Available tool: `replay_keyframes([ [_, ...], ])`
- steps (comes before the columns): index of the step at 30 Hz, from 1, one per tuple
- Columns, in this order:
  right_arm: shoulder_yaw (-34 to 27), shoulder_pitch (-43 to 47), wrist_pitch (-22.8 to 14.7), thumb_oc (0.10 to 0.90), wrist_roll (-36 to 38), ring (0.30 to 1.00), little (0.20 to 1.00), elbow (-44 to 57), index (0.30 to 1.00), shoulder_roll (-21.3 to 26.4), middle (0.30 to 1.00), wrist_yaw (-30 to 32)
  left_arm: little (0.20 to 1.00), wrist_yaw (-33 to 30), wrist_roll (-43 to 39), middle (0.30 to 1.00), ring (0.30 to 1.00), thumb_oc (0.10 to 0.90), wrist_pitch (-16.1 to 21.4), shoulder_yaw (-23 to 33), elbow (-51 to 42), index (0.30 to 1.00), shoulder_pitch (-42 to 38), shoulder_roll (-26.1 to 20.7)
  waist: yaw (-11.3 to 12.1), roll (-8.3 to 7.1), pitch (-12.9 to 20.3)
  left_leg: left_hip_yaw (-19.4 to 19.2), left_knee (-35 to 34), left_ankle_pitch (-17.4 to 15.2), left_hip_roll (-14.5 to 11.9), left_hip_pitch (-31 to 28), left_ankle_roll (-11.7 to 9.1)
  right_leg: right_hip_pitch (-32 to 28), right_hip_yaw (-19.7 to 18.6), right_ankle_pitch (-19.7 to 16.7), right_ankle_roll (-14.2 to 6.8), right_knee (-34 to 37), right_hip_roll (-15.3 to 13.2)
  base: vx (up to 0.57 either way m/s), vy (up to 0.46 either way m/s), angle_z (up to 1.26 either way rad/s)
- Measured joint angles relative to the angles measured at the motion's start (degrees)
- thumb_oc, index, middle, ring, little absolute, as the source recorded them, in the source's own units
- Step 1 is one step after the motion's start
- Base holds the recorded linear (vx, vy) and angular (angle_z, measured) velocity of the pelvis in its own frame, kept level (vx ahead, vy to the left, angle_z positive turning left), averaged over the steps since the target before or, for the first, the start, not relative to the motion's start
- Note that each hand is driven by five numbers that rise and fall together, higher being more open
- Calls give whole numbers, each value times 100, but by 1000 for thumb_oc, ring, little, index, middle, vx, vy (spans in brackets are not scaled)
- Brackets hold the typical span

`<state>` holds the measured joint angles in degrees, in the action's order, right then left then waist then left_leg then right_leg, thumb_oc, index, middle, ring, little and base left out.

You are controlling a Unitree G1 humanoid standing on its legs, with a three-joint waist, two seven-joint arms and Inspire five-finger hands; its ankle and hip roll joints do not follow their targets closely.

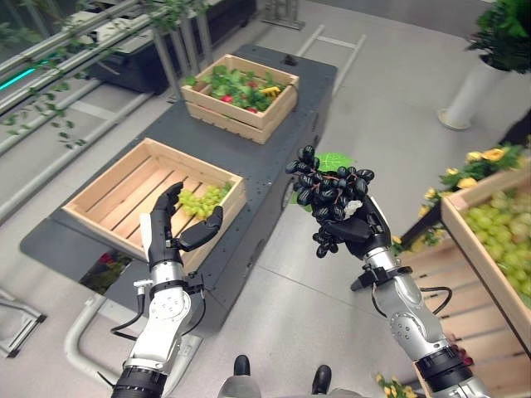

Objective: Pick up the fruits from the basket on one side to the basket on the other side

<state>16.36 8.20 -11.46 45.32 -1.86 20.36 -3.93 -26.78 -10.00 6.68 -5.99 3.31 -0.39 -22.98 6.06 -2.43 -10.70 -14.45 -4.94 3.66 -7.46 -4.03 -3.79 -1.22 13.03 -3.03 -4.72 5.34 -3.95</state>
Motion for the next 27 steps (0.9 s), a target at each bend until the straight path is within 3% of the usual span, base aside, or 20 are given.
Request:
replay_keyframes([
  [3, -89, -209, 0, 400, 4, 300, 300, 13, 300, 11, 300, -8, 900, 115, -289, 900, 900, 800, 103, -20, -115, 900, -3, 48, -254, 1, 1, -29, 3, 5, 8, 6, 0, 28, -41, -18, -3, 0, 15, -111, -225, -8],
  [8, -108, -364, 24, 400, 7, 300, 300, 12, 300, 140, 300, -153, 900, 281, -617, 900, 900, 800, 498, -121, -227, 900, -71, 173, -374, 20, 3, 96, 30, 4, 12, 31, 6, 166, -240, -46, 20, -20, 30, -82, -119, -16],
  [12, -108, -333, 185, 400, -43, 300, 300, 11, 300, 192, 300, -349, 900, 39, -658, 900, 900, 800, 512, -239, -226, 900, -102, 191, -276, -7, -3, 979, 479, -111, 104, 67, 168, 145, -774, -94, 55, -21, -70, -4, 56, -60],
  [13, -108, -303, 306, 400, -44, 300, 300, 15, 300, 197, 300, -451, 900, -51, -658, 900, 900, 800, 525, -210, -230, 900, -102, 192, -206, -47, -13, 1284, 893, -344, 175, 225, 225, 131, -1087, -125, 69, -24, -200, 3, 162, -82],
  [17, -156, -286, 586, 400, -39, 300, 300, 117, 300, 479, 300, -575, 900, -69, -650, 900, 900, 800, 643, -212, -404, 900, -127, 194, -426, 141, 68, 1851, 162, -408, 149, 111, 246, 195, -1366, -150, -64, -15, -80, 20, 276, -58],
  [18, -171, -308, 726, 400, -35, 300, 300, 119, 300, 514, 300, -608, 900, -52, -648, 900, 900, 800, 688, -204, -425, 900, -124, 162, -411, 108, 87, 1936, 122, -301, 178, 25, 24, 264, -1517, -191, -121, 0, -74, -5, 383, -91],
  [21, -161, -484, 853, 400, -19, 300, 300, 125, 300, 380, 300, -634, 900, 44, -650, 900, 900, 800, 688, -215, -424, 900, -115, 86, -492, -148, 152, 1582, 2, -260, 437, -32, 125, 415, -1505, -307, -174, -24, -325, -31, 360, -66],
  [23, -156, -677, 855, 400, -7, 300, 300, 118, 300, 189, 300, -632, 900, 181, -652, 900, 900, 800, 688, -269, -424, 900, -110, 57, -534, -178, 151, 1436, 2, -308, 604, -96, 219, 439, -1403, -420, -325, -28, -444, -78, 458, -43],
  [27, 53, -844, 850, 400, -183, 300, 300, 108, 300, 47, 300, -572, 900, 509, -635, 900, 900, 800, 741, -266, -423, 900, -106, -51, -617, -169, 146, 1154, 10, -376, 788, -147, 363, 538, -1409, -500, -416, -29, -617, -123, 330, -40],
])
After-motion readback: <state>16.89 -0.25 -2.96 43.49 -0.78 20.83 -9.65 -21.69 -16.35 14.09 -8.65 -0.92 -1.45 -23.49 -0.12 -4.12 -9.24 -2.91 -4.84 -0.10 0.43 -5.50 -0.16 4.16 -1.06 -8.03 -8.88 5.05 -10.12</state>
